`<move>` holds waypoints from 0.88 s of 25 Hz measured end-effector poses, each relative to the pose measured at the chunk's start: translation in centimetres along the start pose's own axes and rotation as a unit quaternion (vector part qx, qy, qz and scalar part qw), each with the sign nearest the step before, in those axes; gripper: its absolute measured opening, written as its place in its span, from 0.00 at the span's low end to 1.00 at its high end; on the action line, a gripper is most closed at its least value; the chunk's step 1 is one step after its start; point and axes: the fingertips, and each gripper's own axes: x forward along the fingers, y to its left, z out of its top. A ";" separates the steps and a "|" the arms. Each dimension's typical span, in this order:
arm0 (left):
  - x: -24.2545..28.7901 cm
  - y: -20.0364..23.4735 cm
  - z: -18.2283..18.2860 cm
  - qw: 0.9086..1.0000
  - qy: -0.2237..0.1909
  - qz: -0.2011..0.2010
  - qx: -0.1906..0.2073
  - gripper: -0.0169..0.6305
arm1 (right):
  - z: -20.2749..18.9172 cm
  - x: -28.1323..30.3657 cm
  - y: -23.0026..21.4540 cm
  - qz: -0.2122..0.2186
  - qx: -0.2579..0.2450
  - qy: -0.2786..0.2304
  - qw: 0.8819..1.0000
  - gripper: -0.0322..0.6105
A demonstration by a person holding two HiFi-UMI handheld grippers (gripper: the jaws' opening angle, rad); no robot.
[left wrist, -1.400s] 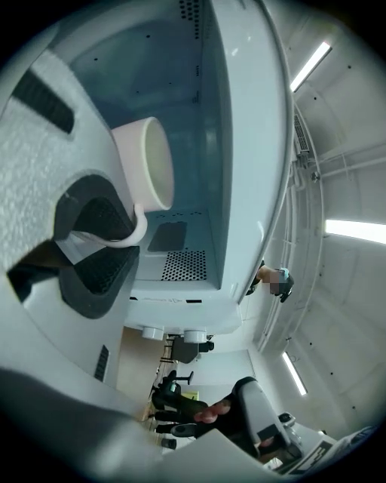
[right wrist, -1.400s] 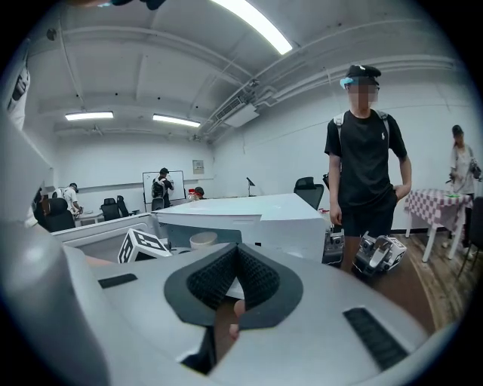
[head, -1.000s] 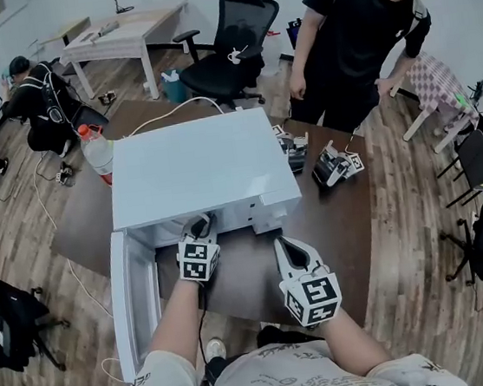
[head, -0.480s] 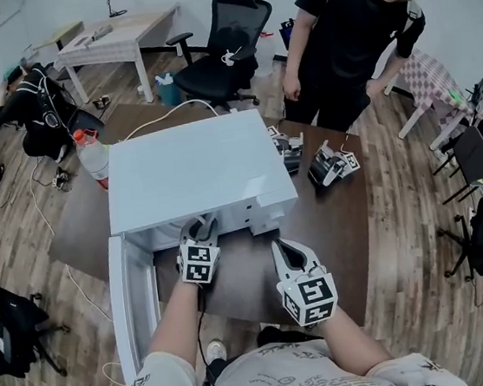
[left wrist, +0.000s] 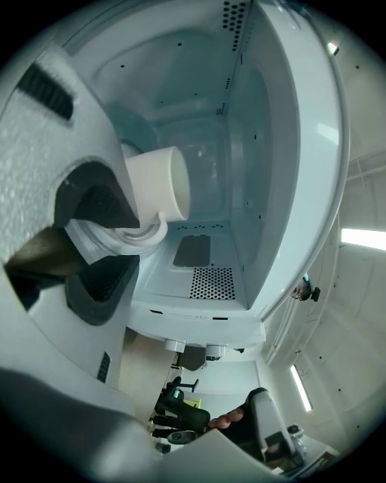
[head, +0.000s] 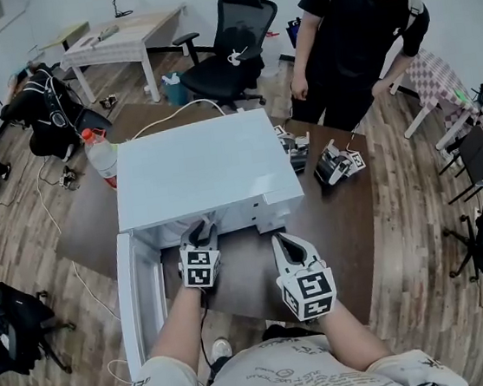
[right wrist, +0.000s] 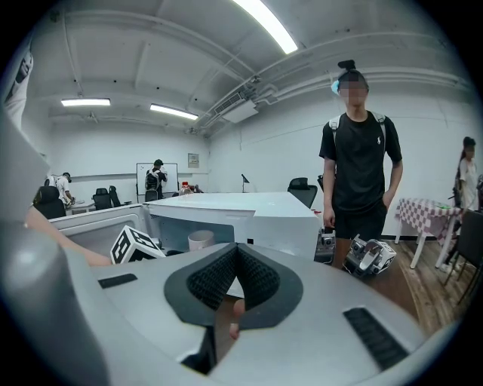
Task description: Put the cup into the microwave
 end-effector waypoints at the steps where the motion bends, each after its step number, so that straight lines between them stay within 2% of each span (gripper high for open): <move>1: -0.4 0.0 0.2 1.000 -0.003 0.002 -0.001 0.20 | 0.2 0.1 0.2 0.000 0.001 -0.002 1.000 0.07; 4: -2.1 -0.4 0.9 1.000 -0.013 0.005 -0.020 0.19 | 0.7 0.4 0.8 0.002 0.009 -0.009 1.000 0.06; 7: -4.3 -0.9 2.0 0.998 -0.032 0.008 -0.054 0.06 | 1.1 0.8 1.6 0.004 0.016 -0.017 1.000 0.07; 9: -5.7 -1.4 2.9 0.997 -0.041 0.004 -0.070 0.05 | 1.5 1.1 2.3 0.007 0.021 -0.022 1.000 0.06; 17: -11.4 -2.9 8.1 0.994 -0.063 -0.004 -0.090 0.05 | 3.0 2.0 5.5 0.019 0.035 -0.045 0.998 0.06; 22: -14.4 -3.3 11.1 0.994 -0.079 0.004 -0.081 0.05 | 3.9 2.1 7.2 0.033 0.058 -0.058 0.996 0.06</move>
